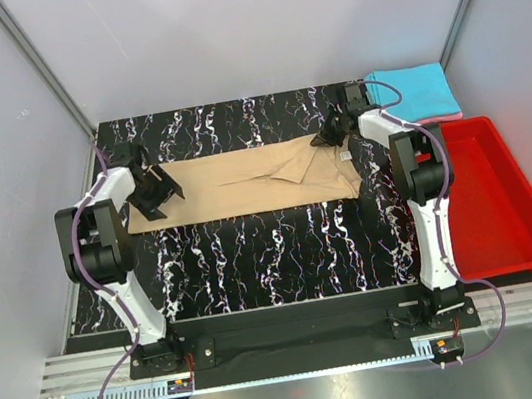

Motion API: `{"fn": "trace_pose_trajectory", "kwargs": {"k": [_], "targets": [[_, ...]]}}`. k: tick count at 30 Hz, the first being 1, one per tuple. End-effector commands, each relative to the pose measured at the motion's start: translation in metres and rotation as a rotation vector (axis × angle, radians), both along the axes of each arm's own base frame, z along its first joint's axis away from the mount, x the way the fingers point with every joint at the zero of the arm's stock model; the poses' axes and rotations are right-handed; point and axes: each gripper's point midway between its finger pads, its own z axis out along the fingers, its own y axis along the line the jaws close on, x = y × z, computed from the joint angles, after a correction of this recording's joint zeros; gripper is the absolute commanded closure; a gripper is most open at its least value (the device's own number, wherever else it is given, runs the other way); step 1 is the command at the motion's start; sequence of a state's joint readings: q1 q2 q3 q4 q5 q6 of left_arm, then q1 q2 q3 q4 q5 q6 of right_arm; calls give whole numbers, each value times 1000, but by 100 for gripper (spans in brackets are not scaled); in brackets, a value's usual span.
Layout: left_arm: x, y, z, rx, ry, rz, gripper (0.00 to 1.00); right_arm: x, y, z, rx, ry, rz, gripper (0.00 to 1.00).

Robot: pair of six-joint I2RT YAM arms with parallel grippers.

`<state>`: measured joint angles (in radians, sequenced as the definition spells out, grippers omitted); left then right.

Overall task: Fold and stack the t-shirts
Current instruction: Fold the tshirt

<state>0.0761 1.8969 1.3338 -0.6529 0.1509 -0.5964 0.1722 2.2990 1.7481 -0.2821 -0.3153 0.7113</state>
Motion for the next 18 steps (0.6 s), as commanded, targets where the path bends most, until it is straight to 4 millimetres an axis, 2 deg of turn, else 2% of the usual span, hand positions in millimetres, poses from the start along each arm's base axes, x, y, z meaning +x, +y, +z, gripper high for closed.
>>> {"fn": "trace_pose_trajectory", "kwargs": {"k": [1,6,12,14,15,17,18], "targets": [[6,18,-2,87,2,44,24,12,-4,12,9,-60,50,100],[-1,31,-12,131,41,83,24,18,-23,3,-2,-74,29,100],[-3,43,-12,197,58,120,23,24,-21,7,-15,-84,93,100],[0,45,-1,199,52,134,23,28,-24,16,-38,-91,94,100],[4,45,9,201,35,144,23,24,-26,16,-56,-67,95,100],[11,44,27,190,-7,140,23,26,-30,36,-78,-90,80,100],[14,39,41,169,-43,123,22,20,-33,40,-88,-60,60,100]]}}
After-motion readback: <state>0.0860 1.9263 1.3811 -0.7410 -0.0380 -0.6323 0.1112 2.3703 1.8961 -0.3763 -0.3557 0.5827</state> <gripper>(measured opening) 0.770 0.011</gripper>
